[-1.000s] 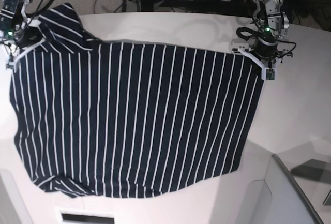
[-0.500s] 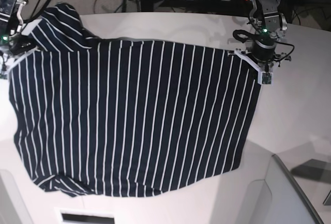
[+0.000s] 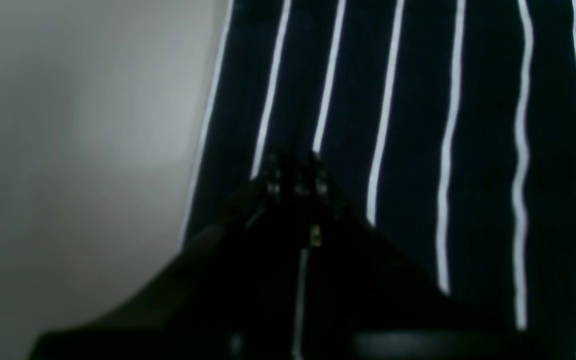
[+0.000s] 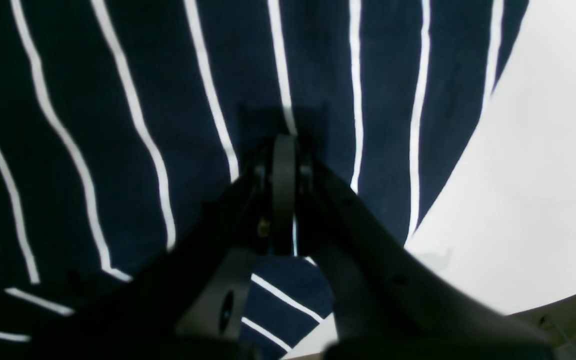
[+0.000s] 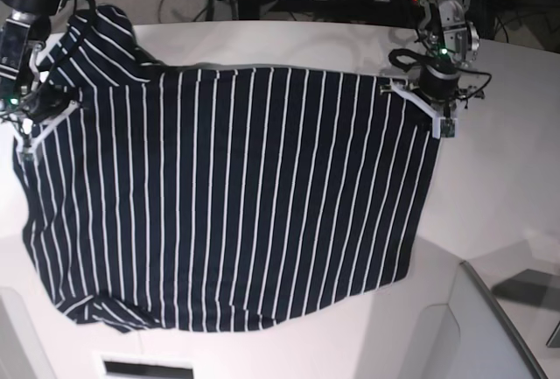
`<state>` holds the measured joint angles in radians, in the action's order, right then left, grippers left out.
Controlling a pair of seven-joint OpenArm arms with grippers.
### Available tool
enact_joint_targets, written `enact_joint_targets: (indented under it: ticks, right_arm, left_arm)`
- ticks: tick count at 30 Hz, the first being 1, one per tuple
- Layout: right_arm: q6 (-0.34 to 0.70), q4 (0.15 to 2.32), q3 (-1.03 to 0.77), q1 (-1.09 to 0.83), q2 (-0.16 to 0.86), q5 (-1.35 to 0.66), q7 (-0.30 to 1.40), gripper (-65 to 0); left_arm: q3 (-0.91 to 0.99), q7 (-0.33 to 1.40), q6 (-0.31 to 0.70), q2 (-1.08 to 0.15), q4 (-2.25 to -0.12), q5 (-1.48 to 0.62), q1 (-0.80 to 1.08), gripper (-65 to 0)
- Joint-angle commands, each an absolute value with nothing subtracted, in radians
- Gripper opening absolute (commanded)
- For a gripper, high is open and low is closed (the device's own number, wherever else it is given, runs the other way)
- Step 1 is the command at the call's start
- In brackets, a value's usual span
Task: Layout the t-shirt on the table in an organized manner, then fold the t-shirt properly
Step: 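Pull the shirt corners apart with both grippers to spread it flat, then slide the left gripper along the shirt edge toward the hem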
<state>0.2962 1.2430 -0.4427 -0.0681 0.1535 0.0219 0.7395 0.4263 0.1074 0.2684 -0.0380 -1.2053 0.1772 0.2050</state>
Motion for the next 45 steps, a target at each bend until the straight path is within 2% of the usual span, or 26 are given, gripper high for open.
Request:
enact_joint_targets:
  ticks: [1, 10, 16, 20, 25, 36, 41, 45]
  right_arm:
    - [0.285, 1.242, -0.466, -0.085, 0.165, 0.041, 0.769, -64.8]
    - [0.294, 1.457, -0.467, -0.122, 0.140, 0.035, 0.768, -64.8]
    - [0.499, 1.515, -0.364, -0.122, 0.137, 0.036, 0.768, -64.8]
    - [0.553, 1.512, -0.332, -0.127, 0.122, 0.035, 0.768, -64.8]
    - [0.558, 1.512, -0.335, -0.139, 0.101, 0.039, 0.768, -64.8]
    - [0.559, 1.515, -0.335, -0.194, 0.120, 0.036, 0.768, -64.8]
    - [0.559, 1.515, -0.335, -0.199, 0.124, 0.036, 0.768, -64.8]
    - [0.559, 1.515, -0.335, -0.199, 0.125, 0.036, 0.768, -64.8]
  left_arm:
    - [0.429, 0.170, 0.266, -0.042, -1.204, 0.199, 0.225, -65.0]
    - [0.432, 0.185, 0.266, -0.039, -1.343, 0.196, 0.229, -65.0]
    - [0.432, 0.283, 0.266, -0.038, -1.369, 0.193, 0.136, -65.0]
    - [0.433, 0.286, 0.266, -0.042, -1.348, 0.191, 0.081, -65.0]
    - [0.433, 0.289, 0.266, -0.076, -1.156, 0.196, -0.096, -65.0]
    - [0.433, 0.280, 0.266, -0.166, -0.631, 0.189, -0.506, -64.8]
    - [0.433, 0.277, 0.266, -0.185, -0.565, 0.189, -0.591, -33.6]
    - [0.433, 0.277, 0.266, -0.185, -0.556, 0.191, -0.604, -15.3]
